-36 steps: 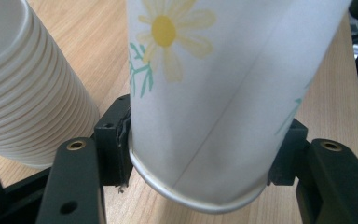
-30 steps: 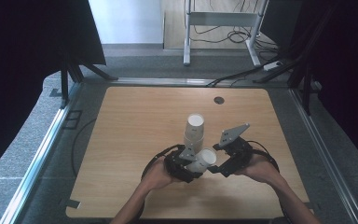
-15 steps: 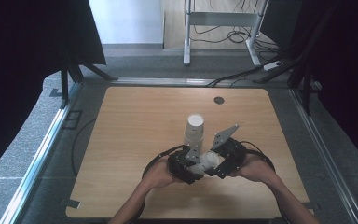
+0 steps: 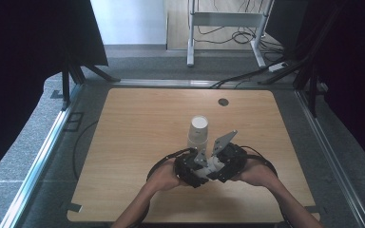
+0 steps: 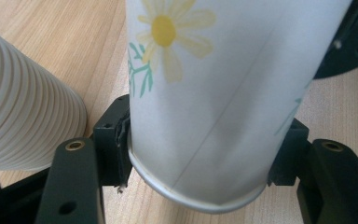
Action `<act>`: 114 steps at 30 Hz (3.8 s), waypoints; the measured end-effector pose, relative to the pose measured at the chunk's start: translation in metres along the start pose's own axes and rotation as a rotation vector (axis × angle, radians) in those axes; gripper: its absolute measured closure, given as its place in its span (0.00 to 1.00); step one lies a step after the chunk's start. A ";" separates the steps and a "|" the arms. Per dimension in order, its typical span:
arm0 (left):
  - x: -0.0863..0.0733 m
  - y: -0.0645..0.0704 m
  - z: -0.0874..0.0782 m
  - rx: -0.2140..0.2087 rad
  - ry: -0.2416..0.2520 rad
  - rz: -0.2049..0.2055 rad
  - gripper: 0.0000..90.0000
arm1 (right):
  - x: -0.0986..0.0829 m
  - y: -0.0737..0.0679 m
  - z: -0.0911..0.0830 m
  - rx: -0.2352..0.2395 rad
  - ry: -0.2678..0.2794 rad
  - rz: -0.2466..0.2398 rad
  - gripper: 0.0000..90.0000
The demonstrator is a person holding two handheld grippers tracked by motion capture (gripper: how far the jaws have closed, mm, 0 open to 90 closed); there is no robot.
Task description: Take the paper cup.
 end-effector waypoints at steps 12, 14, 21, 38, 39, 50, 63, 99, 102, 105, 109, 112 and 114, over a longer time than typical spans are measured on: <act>0.002 0.002 0.004 -0.007 -0.019 0.027 0.38 | -0.002 -0.001 0.001 0.018 -0.006 0.002 0.38; 0.001 0.003 0.004 -0.007 -0.005 0.014 0.33 | -0.002 -0.002 0.000 0.019 0.002 0.006 0.39; -0.005 -0.003 0.000 -0.026 0.043 -0.043 0.17 | -0.004 -0.001 -0.006 0.029 0.048 0.019 0.40; -0.014 -0.011 -0.024 -0.058 0.225 -0.112 0.07 | -0.018 0.000 -0.028 0.054 0.240 0.051 0.41; -0.014 -0.011 -0.025 -0.057 0.232 -0.114 0.07 | -0.020 0.000 -0.029 0.055 0.253 0.056 0.41; -0.016 -0.014 -0.037 -0.089 0.333 -0.139 0.10 | -0.033 0.000 -0.034 0.058 0.358 0.034 0.41; -0.017 -0.011 -0.033 -0.129 0.380 -0.114 0.14 | -0.042 -0.002 -0.033 0.108 0.447 0.001 0.41; -0.020 -0.011 -0.035 -0.193 0.454 -0.059 0.40 | -0.034 -0.003 -0.031 0.164 0.405 -0.046 0.35; -0.020 -0.012 -0.037 -0.186 0.433 -0.048 0.40 | -0.034 -0.003 -0.033 0.148 0.405 -0.044 0.31; -0.019 -0.014 -0.040 -0.175 0.395 -0.033 0.40 | -0.034 -0.002 -0.038 0.132 0.403 -0.044 0.28; -0.016 -0.018 -0.043 -0.159 0.327 -0.006 0.40 | -0.034 -0.002 -0.042 0.102 0.378 -0.045 0.24; -0.013 -0.020 -0.045 -0.143 0.271 0.019 0.40 | -0.033 -0.002 -0.042 0.073 0.331 -0.054 0.21; -0.010 -0.021 -0.046 -0.134 0.232 0.033 0.40 | -0.032 -0.002 -0.041 0.063 0.307 -0.060 0.20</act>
Point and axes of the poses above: each handheld gripper's, and its own axes: z roughly forward along the jaws, x roughly out of its top, y roughly to its right, the point moved 1 cm from there along z, roughly forward along the jaws, and after that the axes turned 8 degrees about x, right-handed, at the moved point
